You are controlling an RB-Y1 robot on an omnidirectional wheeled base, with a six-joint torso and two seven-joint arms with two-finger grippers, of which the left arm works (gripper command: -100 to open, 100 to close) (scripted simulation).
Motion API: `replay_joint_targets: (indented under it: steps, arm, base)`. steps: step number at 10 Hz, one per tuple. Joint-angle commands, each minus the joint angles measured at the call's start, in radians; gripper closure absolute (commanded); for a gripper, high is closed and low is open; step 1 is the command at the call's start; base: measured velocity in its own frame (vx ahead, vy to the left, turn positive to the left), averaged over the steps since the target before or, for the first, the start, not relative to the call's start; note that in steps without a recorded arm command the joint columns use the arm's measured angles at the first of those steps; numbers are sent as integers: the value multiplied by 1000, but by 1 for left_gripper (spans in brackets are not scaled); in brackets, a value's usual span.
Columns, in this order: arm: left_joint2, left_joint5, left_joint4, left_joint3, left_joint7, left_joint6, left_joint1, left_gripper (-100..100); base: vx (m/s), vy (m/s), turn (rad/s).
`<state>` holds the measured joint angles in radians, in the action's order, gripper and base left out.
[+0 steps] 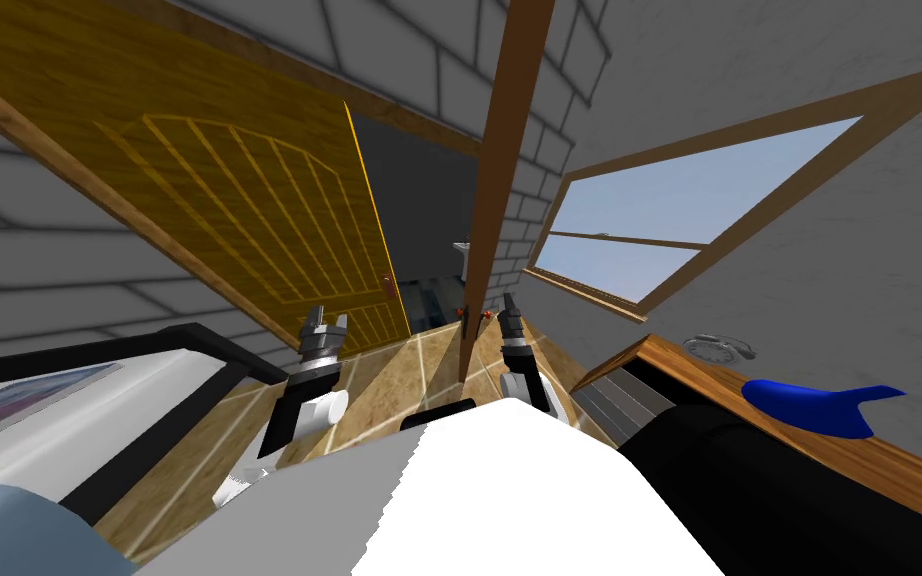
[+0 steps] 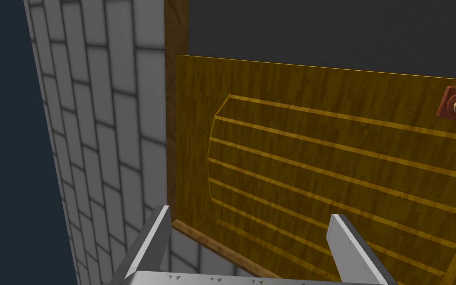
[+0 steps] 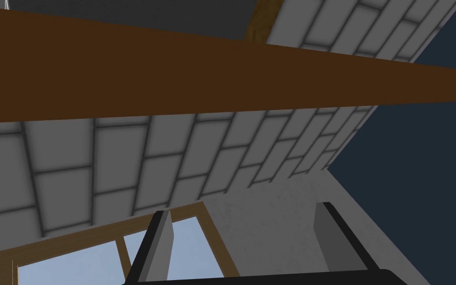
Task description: Pull the door open
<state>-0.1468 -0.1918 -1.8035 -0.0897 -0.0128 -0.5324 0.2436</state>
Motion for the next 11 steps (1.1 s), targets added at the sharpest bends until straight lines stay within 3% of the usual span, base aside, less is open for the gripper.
replay_joint_targets:
  steps: [1, 6, 8, 11]
  arm:
    - [-15, -6, 50, -12, 2, -4, -26, -100]
    - [-42, -19, 160, -35, 7, -3, -66, -100]
    - [-69, -31, 231, -58, 11, -3, -106, -100]
    - [-83, -38, 307, -69, 13, -2, -127, -100]
  base:
    - [54, 0, -103]
    - [49, 8, -74]
    - [73, 13, -138]
    - [53, 2, -69]
